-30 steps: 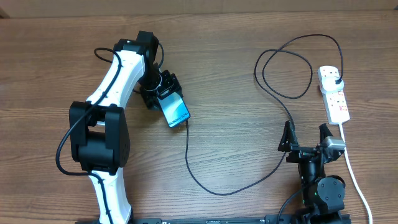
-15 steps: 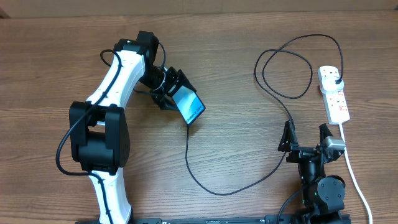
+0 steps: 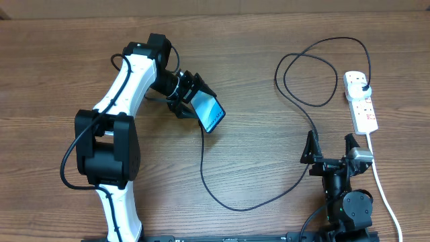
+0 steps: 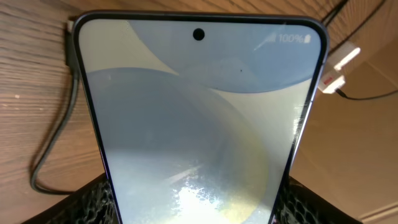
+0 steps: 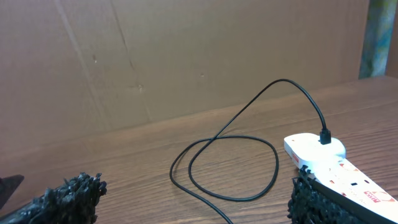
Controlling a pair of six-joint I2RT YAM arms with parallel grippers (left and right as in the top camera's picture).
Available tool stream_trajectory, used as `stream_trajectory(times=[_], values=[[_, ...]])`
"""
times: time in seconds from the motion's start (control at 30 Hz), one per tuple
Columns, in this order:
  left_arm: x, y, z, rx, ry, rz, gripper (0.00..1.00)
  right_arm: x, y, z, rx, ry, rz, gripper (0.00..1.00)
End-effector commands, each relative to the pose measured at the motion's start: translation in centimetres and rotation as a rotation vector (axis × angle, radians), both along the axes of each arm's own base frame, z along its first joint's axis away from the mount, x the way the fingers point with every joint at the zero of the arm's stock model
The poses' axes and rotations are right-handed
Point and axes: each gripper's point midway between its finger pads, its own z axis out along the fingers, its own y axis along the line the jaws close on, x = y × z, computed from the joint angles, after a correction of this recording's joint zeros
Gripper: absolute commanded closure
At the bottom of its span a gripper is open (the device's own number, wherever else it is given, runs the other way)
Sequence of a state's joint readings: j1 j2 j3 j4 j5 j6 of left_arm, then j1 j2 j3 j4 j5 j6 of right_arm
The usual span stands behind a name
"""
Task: Plug charger to phone and switch on socket
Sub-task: 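Lift and tilt the phone upright with the left gripper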
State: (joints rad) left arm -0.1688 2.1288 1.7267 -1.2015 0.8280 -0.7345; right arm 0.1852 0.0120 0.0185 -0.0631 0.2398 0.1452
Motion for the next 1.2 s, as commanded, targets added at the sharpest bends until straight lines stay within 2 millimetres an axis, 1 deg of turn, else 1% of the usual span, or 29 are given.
stream_trajectory(times=[0.0,0.07,0.2,0.37,0.47,0.67,0.87,0.93,1.03,1.17], values=[[0.5,-1.0,2.3,-0.103,-0.002,0.018,0.51,0.0,0.2,-0.2,-0.004,-0.004,0.008,0.0],[0.5,-1.2,2.6,-0.117,0.025,0.038,0.51,0.0,0.2,-0.2,-0.004,-0.004,0.008,0.0],[0.5,-1.5,3.0,-0.136,0.091,0.087,0.47,0.0,0.2,-0.2,-0.004,-0.005,0.008,0.0],[0.4,-2.0,3.9,-0.177,0.19,0.15,0.47,0.0,0.2,-0.2,-0.004,-0.004,0.008,0.0],[0.2,-2.8,5.4,-0.264,0.259,0.173,0.48,0.0,0.2,-0.2,-0.004,-0.004,0.008,0.0],[0.1,-3.6,7.4,-0.37,0.369,0.206,0.48,0.0,0.2,-0.2,-0.004,-0.005,0.008,0.0],[0.0,-3.9,8.6,-0.425,0.441,0.224,0.48,0.0,0.2,-0.2,-0.004,-0.004,0.008,0.0],[0.0,-3.9,8.6,-0.424,0.462,0.235,0.48,0.0,0.2,-0.2,-0.004,-0.004,0.008,0.0],[0.1,-3.9,8.8,-0.43,0.478,0.241,0.48,0.0,0.2,-0.2,-0.004,-0.004,0.008,0.0],[0.1,-4.0,9.5,-0.473,0.488,0.234,0.48,0.0,0.2,-0.2,-0.004,-0.005,0.008,0.0]])
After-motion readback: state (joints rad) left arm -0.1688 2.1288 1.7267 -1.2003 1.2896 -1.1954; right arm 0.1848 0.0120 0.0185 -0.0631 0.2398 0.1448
